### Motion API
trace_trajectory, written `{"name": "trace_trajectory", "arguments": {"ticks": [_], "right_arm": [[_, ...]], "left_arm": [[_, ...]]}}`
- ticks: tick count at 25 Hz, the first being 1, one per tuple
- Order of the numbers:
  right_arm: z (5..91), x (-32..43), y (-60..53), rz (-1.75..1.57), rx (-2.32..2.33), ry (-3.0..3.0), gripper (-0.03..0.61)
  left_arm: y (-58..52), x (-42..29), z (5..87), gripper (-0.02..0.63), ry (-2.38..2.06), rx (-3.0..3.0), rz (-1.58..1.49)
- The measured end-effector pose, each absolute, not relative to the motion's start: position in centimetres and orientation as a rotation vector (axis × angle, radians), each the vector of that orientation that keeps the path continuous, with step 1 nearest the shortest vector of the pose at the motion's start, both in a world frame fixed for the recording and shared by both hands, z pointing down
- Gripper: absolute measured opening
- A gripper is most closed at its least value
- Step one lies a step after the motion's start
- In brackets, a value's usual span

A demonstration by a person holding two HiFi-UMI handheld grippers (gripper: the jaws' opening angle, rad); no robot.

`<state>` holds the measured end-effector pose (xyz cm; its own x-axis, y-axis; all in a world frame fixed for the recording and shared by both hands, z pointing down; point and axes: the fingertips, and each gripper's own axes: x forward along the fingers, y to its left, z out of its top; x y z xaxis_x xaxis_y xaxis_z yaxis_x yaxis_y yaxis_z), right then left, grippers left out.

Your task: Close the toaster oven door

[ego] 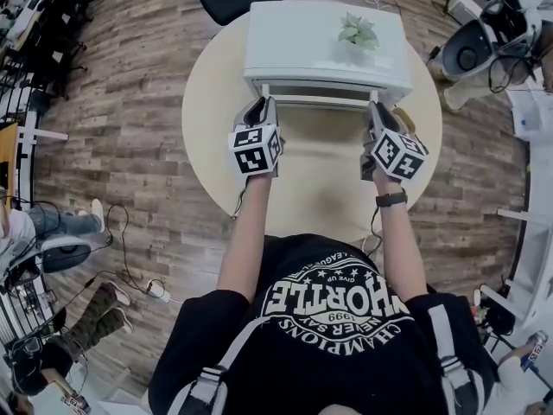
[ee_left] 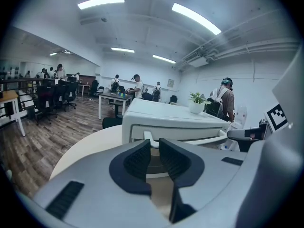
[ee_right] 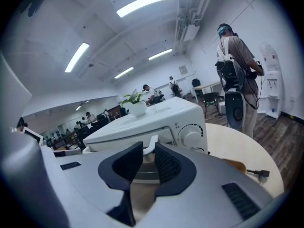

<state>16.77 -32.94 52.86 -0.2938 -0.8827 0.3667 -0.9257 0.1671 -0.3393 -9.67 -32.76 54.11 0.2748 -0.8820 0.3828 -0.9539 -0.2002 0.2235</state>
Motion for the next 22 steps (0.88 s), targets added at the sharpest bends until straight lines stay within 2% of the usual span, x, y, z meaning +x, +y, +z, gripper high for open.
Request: {"name": "trace_trajectory", "arguments": {"ticks": [12,18,22], "right_arm": [[52.7,16.9,-33.6,0.765,1.839,-2.328,0.098],[52.9,16.9,-34.0,0.778,1.850,-2.319,0.098],[52.9,16.9,-34.1,0.791,1.860,-2.314,0.098]], "left_arm": [[-33.5,-9.6,53.9,0.074,-1.663,2.147,0.233],[-33.8,-9.3,54.0,0.072,-1.706,2.221,0.375],[-33.8,-9.3,54.0,0.072,-1.692,2.226,0.359]]}}
